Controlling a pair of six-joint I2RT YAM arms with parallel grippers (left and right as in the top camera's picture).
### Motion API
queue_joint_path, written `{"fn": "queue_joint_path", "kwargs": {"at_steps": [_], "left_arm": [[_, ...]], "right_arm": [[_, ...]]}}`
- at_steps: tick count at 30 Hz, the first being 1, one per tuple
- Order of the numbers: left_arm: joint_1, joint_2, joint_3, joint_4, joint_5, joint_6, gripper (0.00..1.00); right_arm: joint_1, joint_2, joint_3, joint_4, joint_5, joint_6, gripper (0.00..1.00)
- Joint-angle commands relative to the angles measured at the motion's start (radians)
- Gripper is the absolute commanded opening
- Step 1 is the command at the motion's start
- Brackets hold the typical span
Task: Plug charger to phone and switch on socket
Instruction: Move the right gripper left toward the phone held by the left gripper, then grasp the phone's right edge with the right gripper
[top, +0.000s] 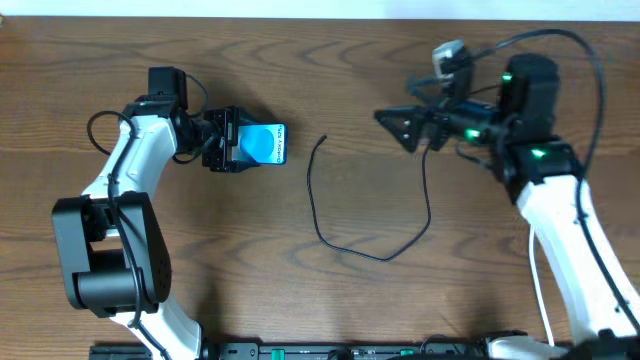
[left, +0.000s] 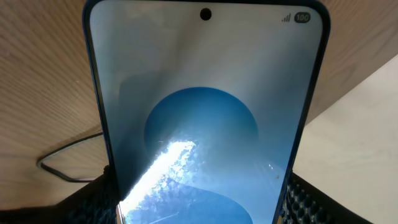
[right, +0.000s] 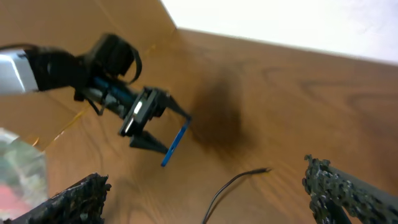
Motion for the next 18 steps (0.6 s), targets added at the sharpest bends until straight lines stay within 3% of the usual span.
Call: {"fn": "queue_joint_path", "kwargs": {"at_steps": [1, 13, 18], "left_arm": [[-0.006, -0.035, -0.002, 0.002, -0.003, 0.013, 0.61], [-0.033, -0.035, -0.002, 0.001, -0.09, 0.021, 0.61], [-0.067, -0.035, -0.003, 0.0, -0.161, 0.036, 0.61]], "right_arm": [[0.051, 0.04, 0.017, 0.0, 0.04, 0.039, 0.99], [0.236, 0.21, 0.018, 0.034, 0.04, 0.046, 0.99], [0.245, 0.215, 0.018, 0.016, 0.035, 0.065, 0.99]]}}
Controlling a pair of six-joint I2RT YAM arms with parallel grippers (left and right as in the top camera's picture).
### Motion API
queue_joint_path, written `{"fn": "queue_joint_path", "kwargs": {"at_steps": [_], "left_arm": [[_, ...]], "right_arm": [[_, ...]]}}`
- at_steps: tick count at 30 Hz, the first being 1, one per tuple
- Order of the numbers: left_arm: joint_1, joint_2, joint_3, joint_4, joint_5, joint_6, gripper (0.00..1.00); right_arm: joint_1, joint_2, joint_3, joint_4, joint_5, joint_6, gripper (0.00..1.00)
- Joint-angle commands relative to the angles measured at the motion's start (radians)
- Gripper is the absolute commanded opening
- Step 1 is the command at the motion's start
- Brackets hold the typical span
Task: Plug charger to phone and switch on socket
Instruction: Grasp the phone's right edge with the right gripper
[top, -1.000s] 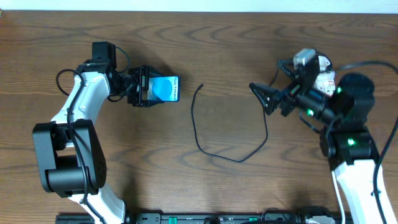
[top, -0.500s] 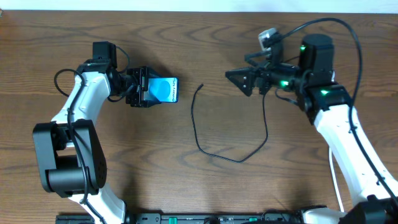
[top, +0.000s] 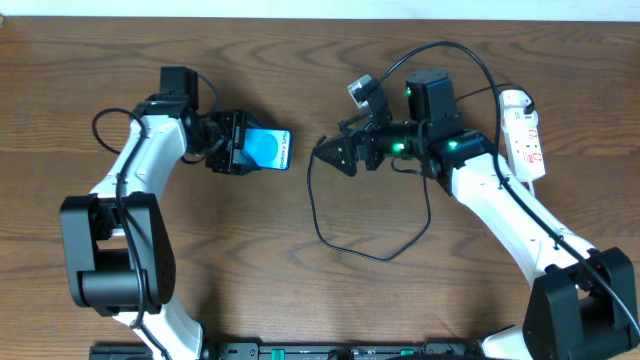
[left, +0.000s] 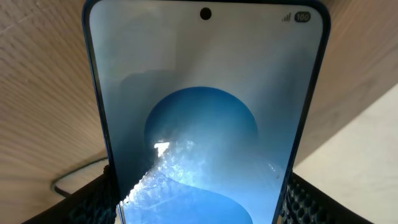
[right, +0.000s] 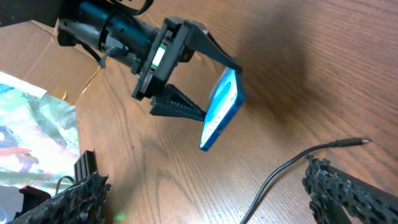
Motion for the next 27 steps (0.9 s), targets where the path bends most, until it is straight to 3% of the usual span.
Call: {"fn": "queue_joint_path", "kwargs": {"at_steps": [1, 3, 7, 9, 20, 27], "left_arm": [[-0.017, -0.035, -0.003, 0.0, -0.038, 0.018, 0.61], [-0.021, -0.035, -0.003, 0.001, -0.039, 0.018, 0.61], [-0.021, -0.035, -0.003, -0.003, -0.003, 0.012, 0.61], [-0.021, -0.035, -0.003, -0.003, 0.029, 0.012, 0.61], [-0.021, -0.035, -0.003, -0.003, 0.061, -0.01, 0.61], [-0.04, -0.035, -0.003, -0.003, 0.054, -0.01, 0.61]], "right_arm": [[0.003, 0.003, 0.018, 0.005, -0.005, 0.016, 0.99], [0.002, 0.003, 0.018, 0.035, -0.003, 0.016, 0.99], [0.009, 0.009, 0.018, 0.032, 0.176, 0.219, 0.99], [0.03, 0.024, 0.018, 0.025, 0.231, 0.286, 0.91], [0.165, 0.124, 0.02, 0.119, 0.337, 0.565, 0.7], [0.186, 0.201, 0.089, 0.111, 0.338, 0.599, 0.59]]}}
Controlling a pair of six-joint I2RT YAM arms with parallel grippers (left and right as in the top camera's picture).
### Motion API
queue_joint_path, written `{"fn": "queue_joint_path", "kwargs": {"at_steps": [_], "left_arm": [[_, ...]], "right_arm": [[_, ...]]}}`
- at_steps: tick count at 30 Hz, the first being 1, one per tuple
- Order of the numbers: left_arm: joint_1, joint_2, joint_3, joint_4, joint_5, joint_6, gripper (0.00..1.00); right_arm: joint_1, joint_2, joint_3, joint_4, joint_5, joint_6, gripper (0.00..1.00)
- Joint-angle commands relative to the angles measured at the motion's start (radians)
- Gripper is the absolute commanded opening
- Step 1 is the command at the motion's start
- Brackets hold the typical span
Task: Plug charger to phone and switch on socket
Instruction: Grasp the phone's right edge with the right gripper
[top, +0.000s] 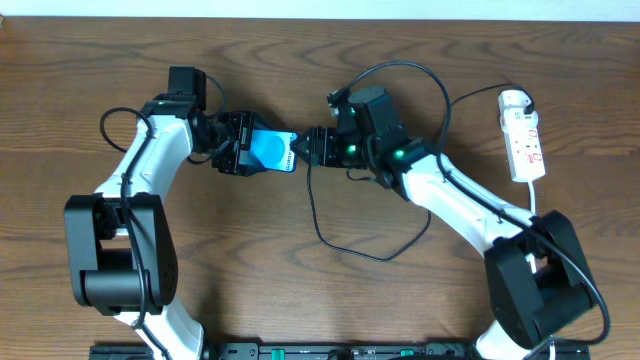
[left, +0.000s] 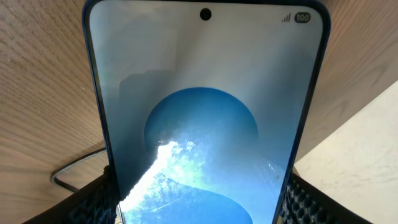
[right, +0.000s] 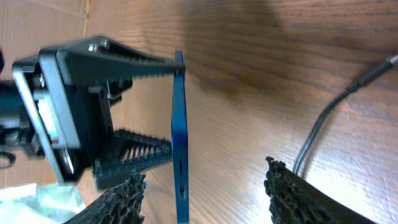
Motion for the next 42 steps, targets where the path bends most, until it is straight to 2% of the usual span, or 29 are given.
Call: {"fn": "queue_joint_path", "kwargs": {"at_steps": [1, 13, 42], "left_arm": [[-0.024, -0.035, -0.003, 0.001, 0.011, -0.009, 0.61], [-0.05, -0.035, -0.003, 0.0, -0.009, -0.009, 0.61], [-0.05, -0.035, -0.003, 0.0, 0.052, -0.01, 0.61]], "right_arm": [[0.021, 0.047, 0.079, -0.009, 0.009, 0.032, 0.59], [0.087, 0.063, 0.103, -0.073, 0.179, 0.024, 0.46], [0.118, 0.136, 0.103, -0.003, 0.175, 0.026, 0.38]]}}
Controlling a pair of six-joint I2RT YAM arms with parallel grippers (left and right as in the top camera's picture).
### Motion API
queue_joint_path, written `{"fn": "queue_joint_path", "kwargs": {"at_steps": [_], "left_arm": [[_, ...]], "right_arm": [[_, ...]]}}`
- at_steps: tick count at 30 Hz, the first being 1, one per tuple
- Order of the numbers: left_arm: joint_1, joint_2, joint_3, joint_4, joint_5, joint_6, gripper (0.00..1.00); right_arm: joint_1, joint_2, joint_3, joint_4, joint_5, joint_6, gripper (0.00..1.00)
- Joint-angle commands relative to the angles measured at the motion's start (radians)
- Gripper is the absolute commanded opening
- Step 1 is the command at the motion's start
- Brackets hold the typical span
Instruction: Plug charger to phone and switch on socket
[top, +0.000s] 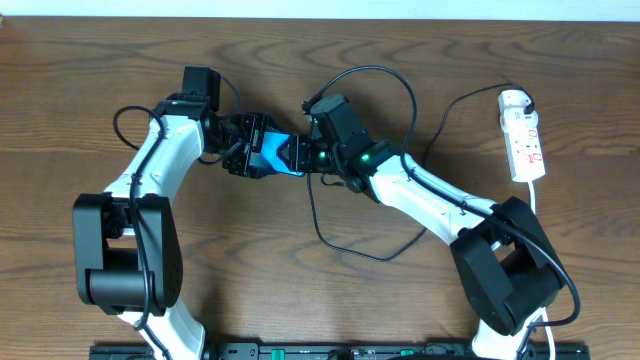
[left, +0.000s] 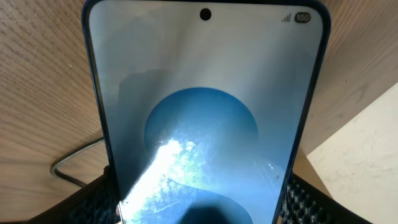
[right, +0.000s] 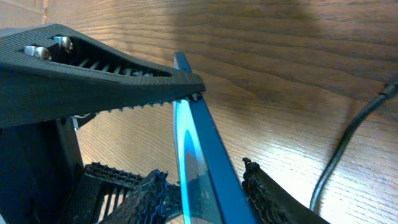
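Note:
In the left wrist view the blue phone (left: 205, 124) fills the picture with its screen lit. My left gripper (left: 202, 214) is shut on its lower end and holds it on edge above the table. Overhead, the phone (top: 272, 155) sits between both grippers. My right gripper (right: 202, 186) is open, its fingers (right: 267, 196) on either side of the phone's free edge (right: 202, 149), with wood showing in the gap. The black charger cable (top: 318, 215) lies loose on the table. Its plug tip (right: 390, 87) is to the right of the right gripper, and nothing holds it.
A white power strip (top: 523, 135) lies at the far right, and its cord runs toward the table's front edge. The black cable loops across the middle (top: 385, 255). Both arms meet over the upper middle of the wooden table (top: 120, 60).
My right gripper has moved left from just beside the phone's free end, and its fingers now straddle that end. The left gripper and phone have shifted slightly right. The cable lies unmoved.
My left gripper held the phone at the left throughout. The right gripper was first open at the far right near the power strip. It was then beside the cable's tip mid-table, then at the phone's end, and now it straddles the phone.

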Motion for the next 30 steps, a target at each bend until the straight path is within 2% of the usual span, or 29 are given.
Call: {"fn": "queue_joint_path", "kwargs": {"at_steps": [1, 5, 19, 21, 30], "left_arm": [[0.0, -0.035, -0.003, -0.001, 0.041, -0.009, 0.6], [0.0, -0.035, -0.003, -0.004, 0.05, -0.009, 0.61], [0.0, -0.035, -0.003, -0.003, 0.063, -0.009, 0.61], [0.0, -0.035, -0.003, -0.003, 0.063, -0.009, 0.61], [0.0, -0.035, -0.003, -0.003, 0.067, -0.008, 0.61]], "right_arm": [[0.006, 0.031, 0.019, 0.018, -0.01, -0.001, 0.38], [0.006, 0.031, 0.019, 0.027, -0.009, -0.002, 0.36], [0.005, 0.031, 0.019, 0.049, -0.01, -0.001, 0.05], [-0.002, 0.031, 0.019, 0.064, -0.014, 0.04, 0.01], [-0.051, 0.029, 0.019, 0.085, -0.058, 0.118, 0.01]]}}
